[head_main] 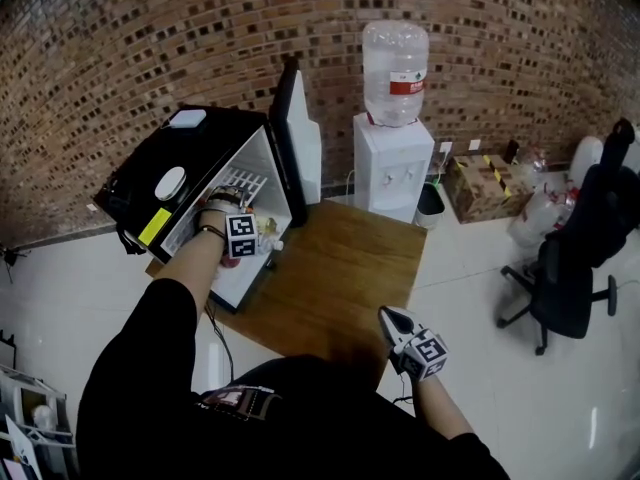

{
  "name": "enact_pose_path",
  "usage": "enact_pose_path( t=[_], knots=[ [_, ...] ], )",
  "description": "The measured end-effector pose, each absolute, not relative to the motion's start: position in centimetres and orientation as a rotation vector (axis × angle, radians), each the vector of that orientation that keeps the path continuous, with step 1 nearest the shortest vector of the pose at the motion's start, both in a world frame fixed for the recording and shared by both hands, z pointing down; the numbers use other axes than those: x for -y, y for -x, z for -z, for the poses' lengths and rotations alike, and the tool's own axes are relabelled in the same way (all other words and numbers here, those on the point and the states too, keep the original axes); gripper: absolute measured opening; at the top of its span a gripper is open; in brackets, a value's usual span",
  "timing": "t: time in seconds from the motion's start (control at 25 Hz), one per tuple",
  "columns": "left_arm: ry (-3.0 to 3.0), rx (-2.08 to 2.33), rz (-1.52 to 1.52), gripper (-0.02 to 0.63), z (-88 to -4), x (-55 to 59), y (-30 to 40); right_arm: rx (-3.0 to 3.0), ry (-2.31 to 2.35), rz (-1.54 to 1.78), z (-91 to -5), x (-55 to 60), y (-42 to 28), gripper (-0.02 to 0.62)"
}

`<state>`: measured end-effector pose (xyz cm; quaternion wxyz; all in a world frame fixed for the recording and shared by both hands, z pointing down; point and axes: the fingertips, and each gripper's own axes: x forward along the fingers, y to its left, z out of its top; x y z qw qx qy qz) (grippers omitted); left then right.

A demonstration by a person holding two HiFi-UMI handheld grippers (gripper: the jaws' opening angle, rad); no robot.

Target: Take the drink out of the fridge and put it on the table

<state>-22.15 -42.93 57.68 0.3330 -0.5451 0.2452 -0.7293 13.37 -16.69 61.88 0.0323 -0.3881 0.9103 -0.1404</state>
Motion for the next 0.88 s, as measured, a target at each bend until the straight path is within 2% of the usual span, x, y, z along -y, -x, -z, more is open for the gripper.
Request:
enact_pose_path(
  t=[0.44,0.48,0.56,0.88],
  knots=[
    [1.365,-0.51,1.963,0.348,-60.5,43.8,23.0,-2.763,1.269,0.452,-62.5,17.3,-14.8,0.02],
    [1.36,-0.501,1.962,0.342,-60.4,43.9,22.9,-2.761,1.27,0.459,-62.7,17.3,-14.7,0.02],
    [1.36,-0.476,1.957,0.279,-60.4,44.0,22.6,-2.76,1.275,0.465,-63.1,17.3,-14.8,0.02],
    [1.458,-0.507,1.815,0.258,-57.6,42.7,19.5,-2.777,1.254,0.462,-63.0,17.4,-14.3,0.02]
  ],
)
